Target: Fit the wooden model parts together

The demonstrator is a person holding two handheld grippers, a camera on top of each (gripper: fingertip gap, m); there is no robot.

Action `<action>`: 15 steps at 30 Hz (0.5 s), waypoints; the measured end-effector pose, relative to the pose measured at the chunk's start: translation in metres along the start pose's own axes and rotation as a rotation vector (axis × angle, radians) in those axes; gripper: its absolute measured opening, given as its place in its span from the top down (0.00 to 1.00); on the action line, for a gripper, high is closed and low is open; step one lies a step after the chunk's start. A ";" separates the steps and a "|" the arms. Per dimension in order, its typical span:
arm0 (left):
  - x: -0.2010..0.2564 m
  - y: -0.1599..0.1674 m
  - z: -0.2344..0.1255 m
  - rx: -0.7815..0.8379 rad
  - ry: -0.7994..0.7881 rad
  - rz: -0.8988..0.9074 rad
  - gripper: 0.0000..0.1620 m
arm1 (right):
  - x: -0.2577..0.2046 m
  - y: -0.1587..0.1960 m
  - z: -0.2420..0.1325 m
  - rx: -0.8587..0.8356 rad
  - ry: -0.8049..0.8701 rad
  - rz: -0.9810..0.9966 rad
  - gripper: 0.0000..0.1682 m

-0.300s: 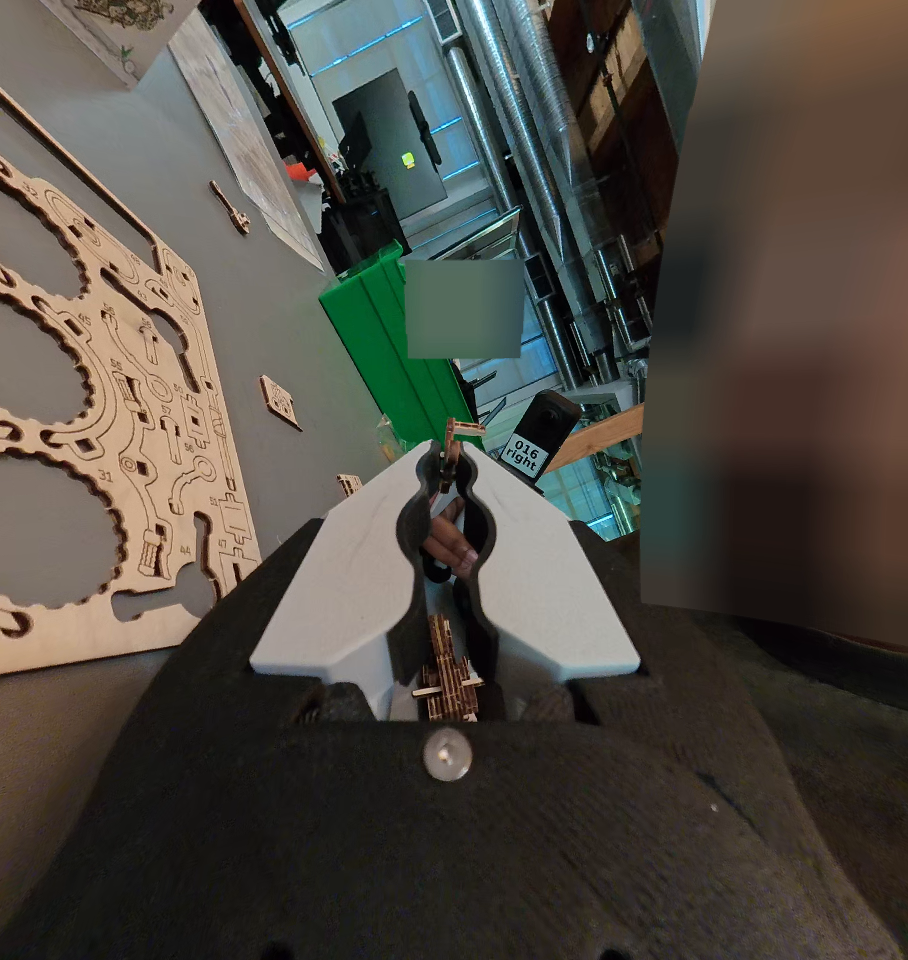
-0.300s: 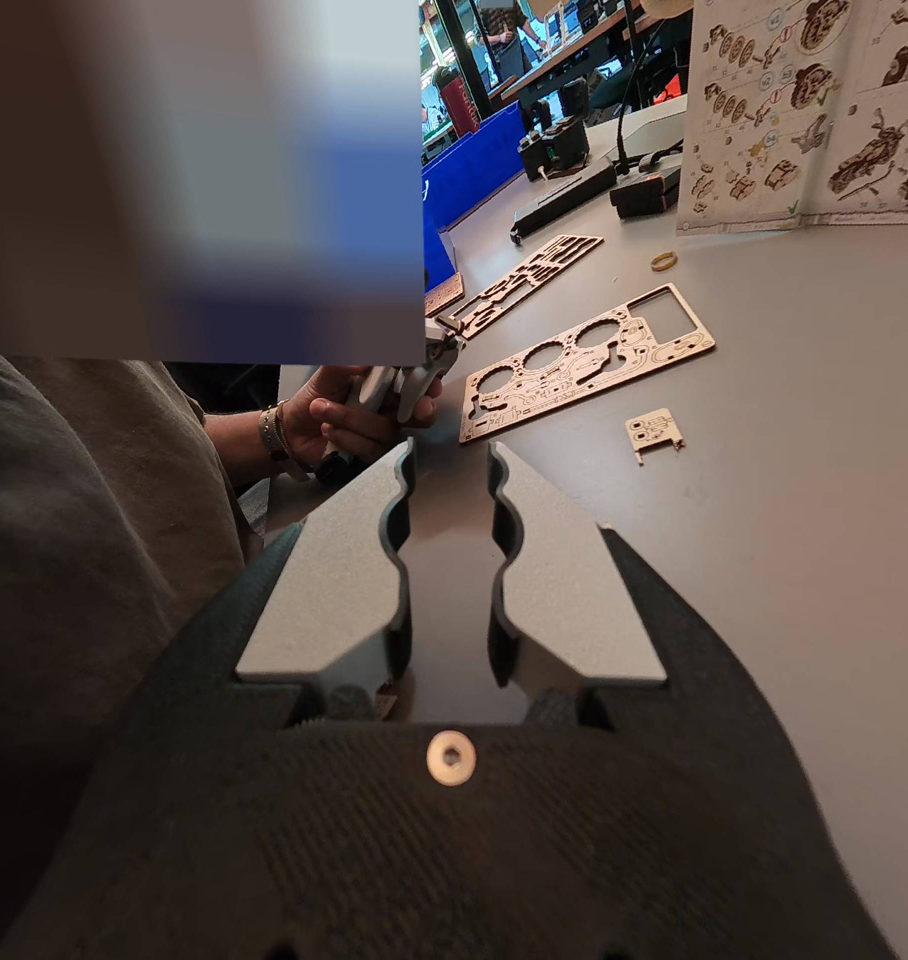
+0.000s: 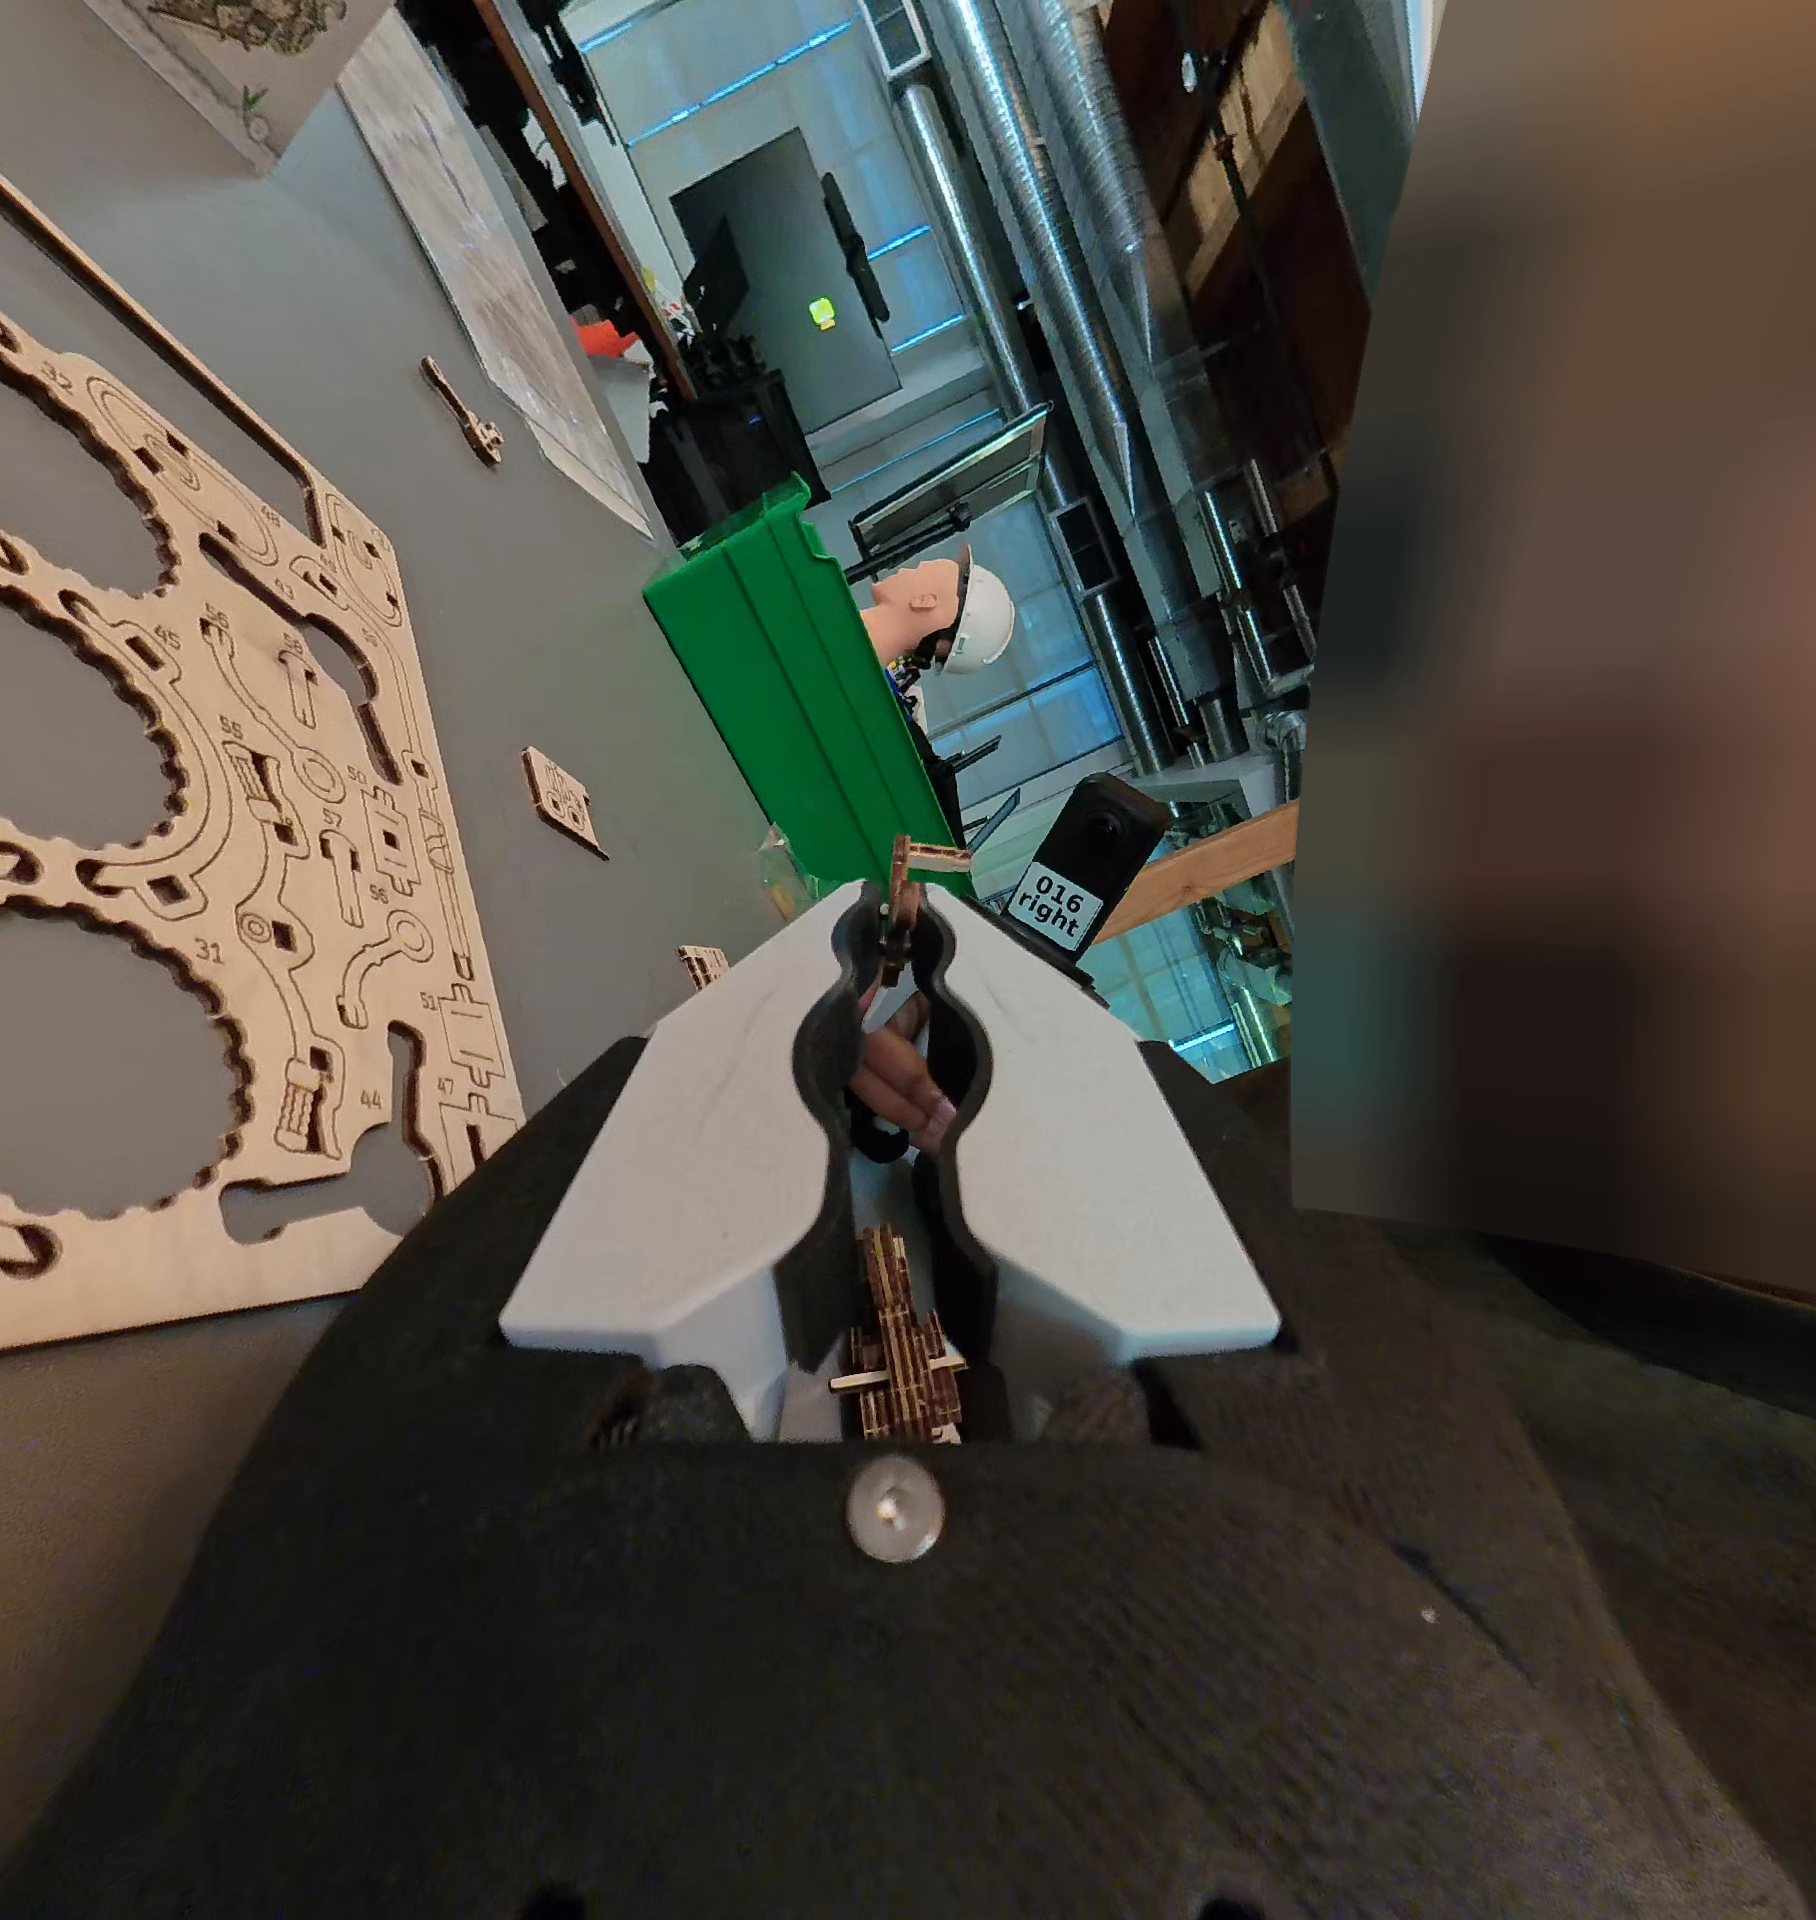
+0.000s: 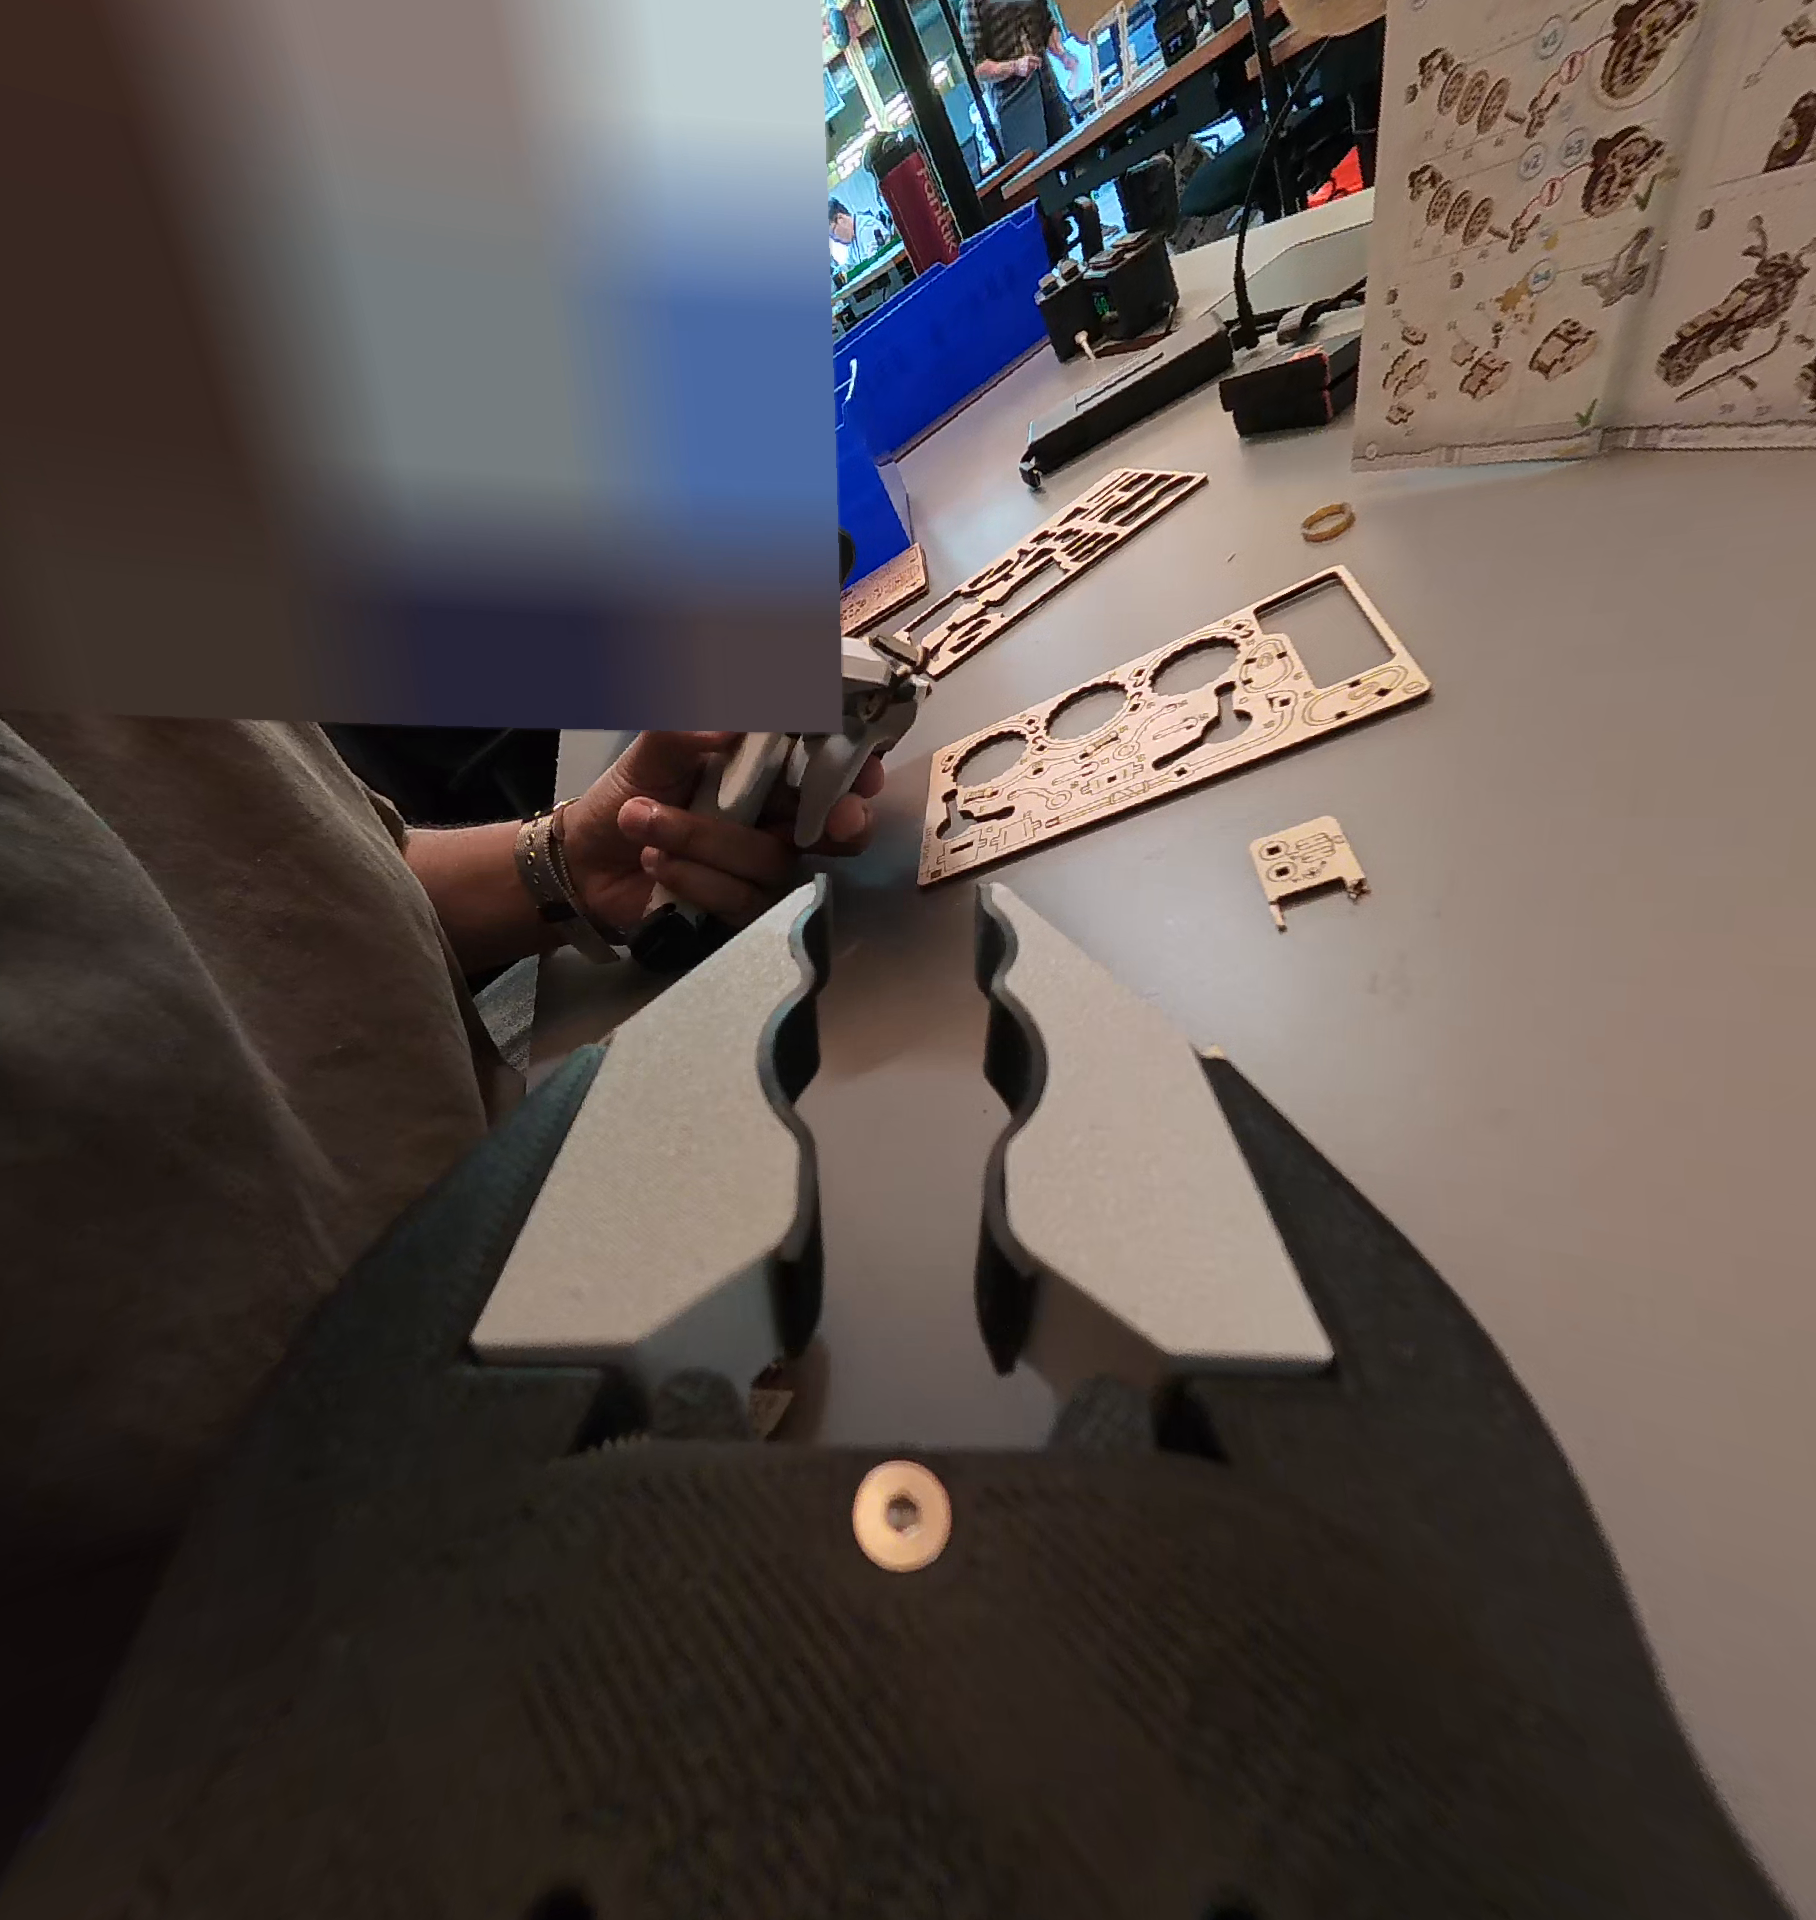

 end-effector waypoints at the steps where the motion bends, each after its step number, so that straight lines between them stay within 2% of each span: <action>1: 0.000 0.000 0.000 -0.002 -0.001 0.002 0.99 | 0.000 0.000 0.000 0.000 0.001 -0.004 0.85; 7: 0.002 0.005 0.003 -0.046 -0.016 0.028 1.00 | -0.005 0.002 -0.001 0.003 0.004 -0.052 0.85; 12: 0.003 0.020 0.005 -0.083 -0.138 0.056 0.99 | -0.004 -0.003 -0.012 0.067 0.020 -0.027 0.87; 15: 0.001 0.036 0.009 -0.197 -0.213 0.067 0.99 | -0.003 -0.003 -0.012 0.070 0.040 -0.051 0.87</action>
Point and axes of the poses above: each gripper's, where its closed fingertips meet, z out along the fingers, y out of its underside, x = y × z across the jaws, the point moved 6 cm from there along -z, back along the fingers, and after that the axes turned 14 degrees about y, right-handed, at the moved point
